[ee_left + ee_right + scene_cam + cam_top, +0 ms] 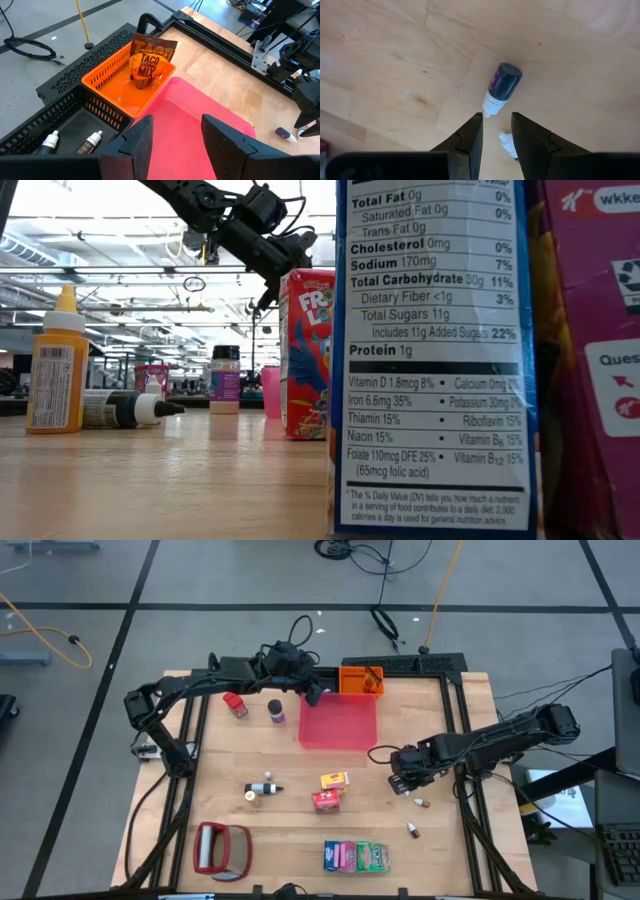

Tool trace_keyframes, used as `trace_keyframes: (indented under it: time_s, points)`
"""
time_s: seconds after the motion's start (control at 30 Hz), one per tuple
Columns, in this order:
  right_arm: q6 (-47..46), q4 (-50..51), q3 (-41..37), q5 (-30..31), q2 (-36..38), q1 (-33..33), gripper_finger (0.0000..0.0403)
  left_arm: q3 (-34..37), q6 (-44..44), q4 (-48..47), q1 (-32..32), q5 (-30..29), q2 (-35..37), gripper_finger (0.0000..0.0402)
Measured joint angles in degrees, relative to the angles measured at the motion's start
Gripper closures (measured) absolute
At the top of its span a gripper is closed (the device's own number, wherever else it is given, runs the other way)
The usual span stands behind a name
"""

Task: Pick & Place Kitchen Items
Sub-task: Put the small purple food coloring bottle into the black bin

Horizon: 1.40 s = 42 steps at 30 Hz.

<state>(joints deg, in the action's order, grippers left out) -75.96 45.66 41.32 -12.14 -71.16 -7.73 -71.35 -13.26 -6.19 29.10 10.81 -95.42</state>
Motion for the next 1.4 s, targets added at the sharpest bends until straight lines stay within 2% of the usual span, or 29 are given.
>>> trace_keyframes:
  time_s: [0.6,1.03,1.4]
  points:
    - [0.33,-1.11,-0.02,1.51,-0.9,0.02,0.0308,0.0,-0.13,0.0,0.0,0.0,-0.02,0.0231]
    - [0.13,-1.47,-0.17,1.73,-0.9,0.02,0.0248,0.0,-0.24,0.0,0.0,0.0,-0.02,0.0231]
    - [-6.18,-16.92,-9.17,-0.07,-0.79,0.02,0.025,0.0,-0.28,0.0,0.0,0.02,-0.04,0.0231]
